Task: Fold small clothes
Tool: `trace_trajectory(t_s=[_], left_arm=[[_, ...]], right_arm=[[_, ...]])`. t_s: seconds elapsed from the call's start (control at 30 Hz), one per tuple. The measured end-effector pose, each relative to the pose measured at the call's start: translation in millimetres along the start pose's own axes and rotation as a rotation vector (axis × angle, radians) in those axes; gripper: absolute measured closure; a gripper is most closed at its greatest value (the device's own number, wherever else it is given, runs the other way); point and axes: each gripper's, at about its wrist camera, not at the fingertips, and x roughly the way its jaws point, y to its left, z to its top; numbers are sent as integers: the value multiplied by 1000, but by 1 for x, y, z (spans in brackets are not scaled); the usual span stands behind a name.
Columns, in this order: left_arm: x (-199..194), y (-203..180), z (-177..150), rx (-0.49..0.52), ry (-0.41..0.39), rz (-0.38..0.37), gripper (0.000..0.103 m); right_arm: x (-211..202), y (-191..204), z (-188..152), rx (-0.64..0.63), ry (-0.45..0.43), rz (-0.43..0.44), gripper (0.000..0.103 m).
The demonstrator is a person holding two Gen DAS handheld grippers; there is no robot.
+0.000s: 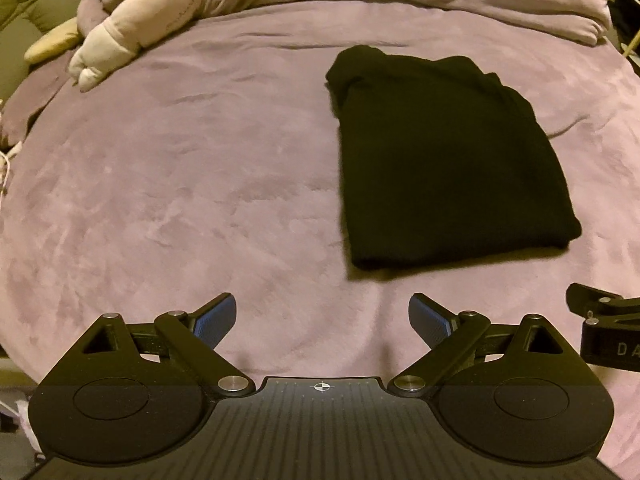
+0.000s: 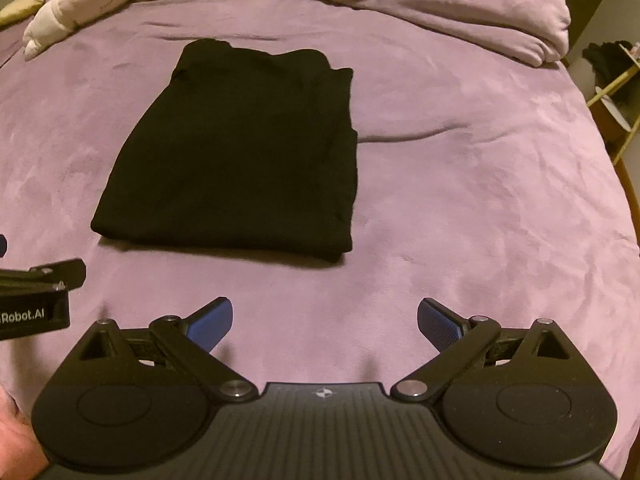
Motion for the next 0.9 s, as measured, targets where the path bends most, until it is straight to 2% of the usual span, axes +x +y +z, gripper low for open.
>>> trace_trajectory(t_s=[0.2,0.9], left_arm=[[6,1,0,-3,25,-14,6],[3,0,-2,-2,30,-13,6]], right_arm=[[3,3,5,-4,-1,-30,4],[4,-4,6,36,11,-20,4]])
